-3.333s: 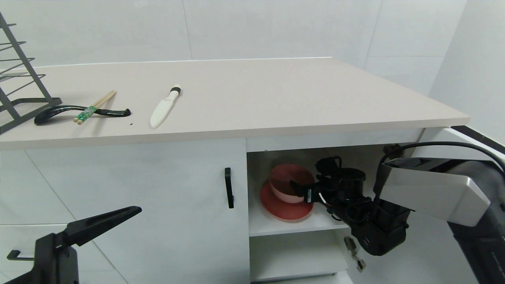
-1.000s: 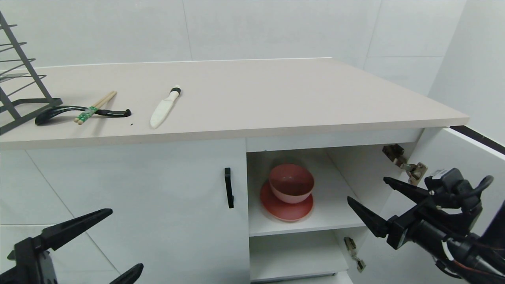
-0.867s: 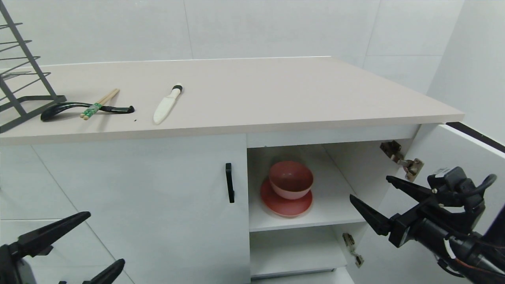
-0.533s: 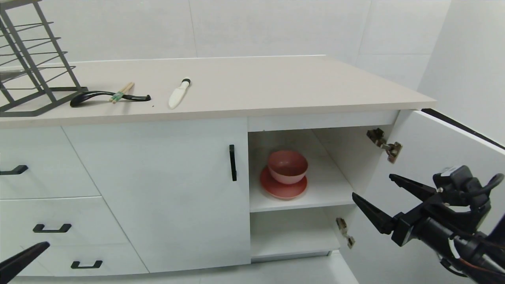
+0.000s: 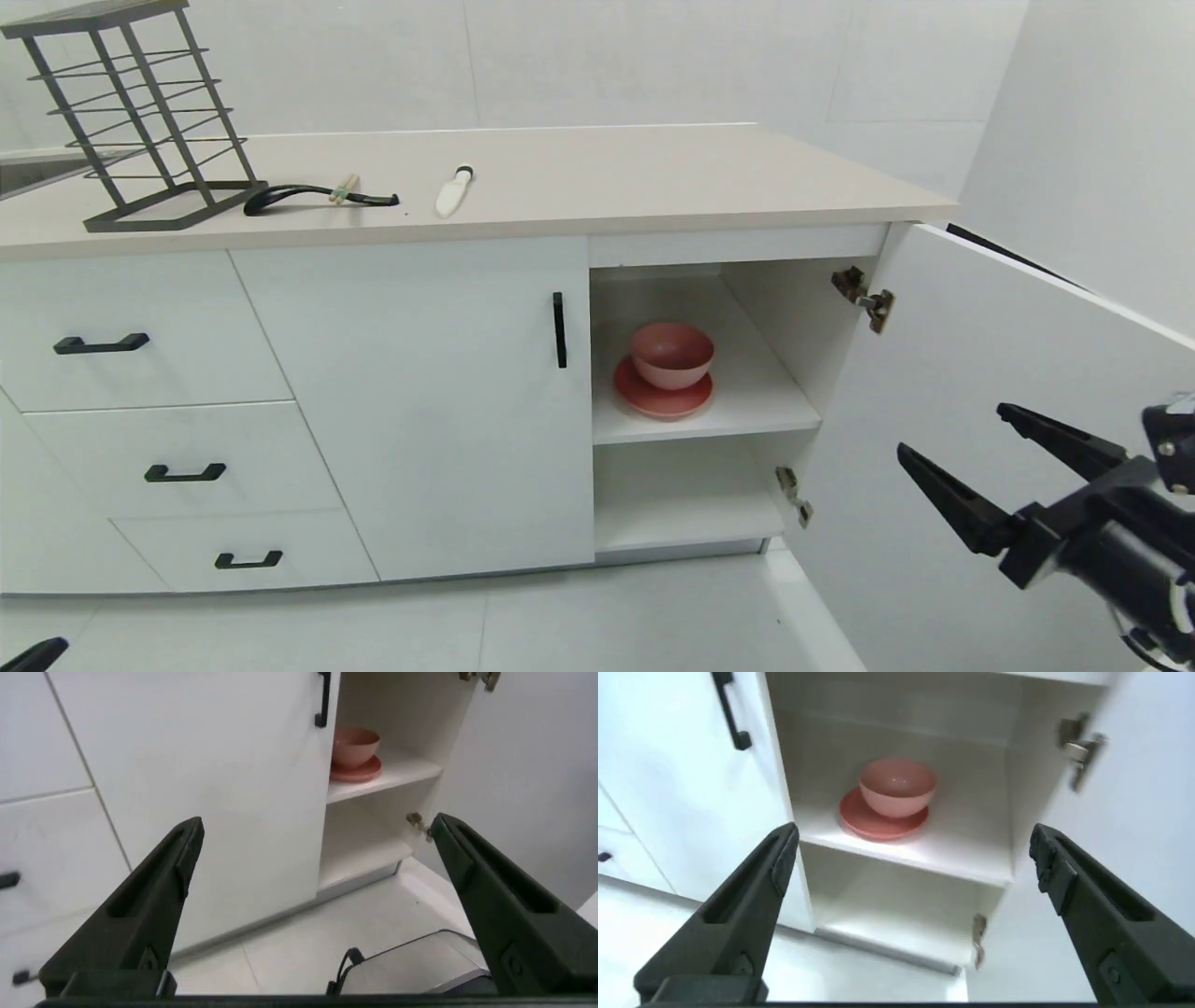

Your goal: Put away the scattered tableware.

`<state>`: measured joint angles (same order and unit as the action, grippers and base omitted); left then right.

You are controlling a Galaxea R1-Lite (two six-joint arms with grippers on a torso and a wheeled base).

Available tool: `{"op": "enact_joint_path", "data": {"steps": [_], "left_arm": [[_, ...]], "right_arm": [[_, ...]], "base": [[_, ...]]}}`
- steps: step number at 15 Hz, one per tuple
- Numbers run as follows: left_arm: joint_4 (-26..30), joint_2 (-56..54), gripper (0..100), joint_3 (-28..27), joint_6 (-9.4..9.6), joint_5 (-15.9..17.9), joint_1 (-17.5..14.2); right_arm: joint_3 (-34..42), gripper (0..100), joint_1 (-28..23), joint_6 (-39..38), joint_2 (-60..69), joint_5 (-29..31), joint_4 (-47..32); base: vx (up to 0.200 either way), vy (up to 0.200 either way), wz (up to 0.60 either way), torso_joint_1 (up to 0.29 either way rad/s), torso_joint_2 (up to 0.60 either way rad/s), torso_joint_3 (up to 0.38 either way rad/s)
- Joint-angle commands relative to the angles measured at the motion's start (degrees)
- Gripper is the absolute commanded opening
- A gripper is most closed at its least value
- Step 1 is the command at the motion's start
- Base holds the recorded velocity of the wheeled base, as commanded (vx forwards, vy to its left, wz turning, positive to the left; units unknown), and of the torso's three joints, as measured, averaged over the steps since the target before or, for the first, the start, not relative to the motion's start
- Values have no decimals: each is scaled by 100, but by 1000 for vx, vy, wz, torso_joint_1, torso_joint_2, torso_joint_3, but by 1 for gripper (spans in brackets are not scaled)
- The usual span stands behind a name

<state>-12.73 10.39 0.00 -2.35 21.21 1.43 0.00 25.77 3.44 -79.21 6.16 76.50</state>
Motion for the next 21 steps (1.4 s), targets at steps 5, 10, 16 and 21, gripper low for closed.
{"op": "enact_joint_path", "data": {"steps": [5,10,16,21], "left_arm": [[816,-863,100,0,-90,6,-187],[816,-960,100,0,-239,15,-134],[833,-1039,100,0,-213,41,-134],[789,-1039,100,0,95,-293,-143]], "right_arm": [[-97,100,-2208,69,5408,-106,-4591],[-1063,100,-3553,-300,7341,-1486,-6727],[-510,100,-2709,-1021,7420,-1969,-6788],[-18,100,-2595,-458,7921,-457,-7720]], "base": [[0,0,0,0,0,0],[0,0,0,0,0,0],[0,0,0,0,0,0],[0,0,0,0,0,0]]}}
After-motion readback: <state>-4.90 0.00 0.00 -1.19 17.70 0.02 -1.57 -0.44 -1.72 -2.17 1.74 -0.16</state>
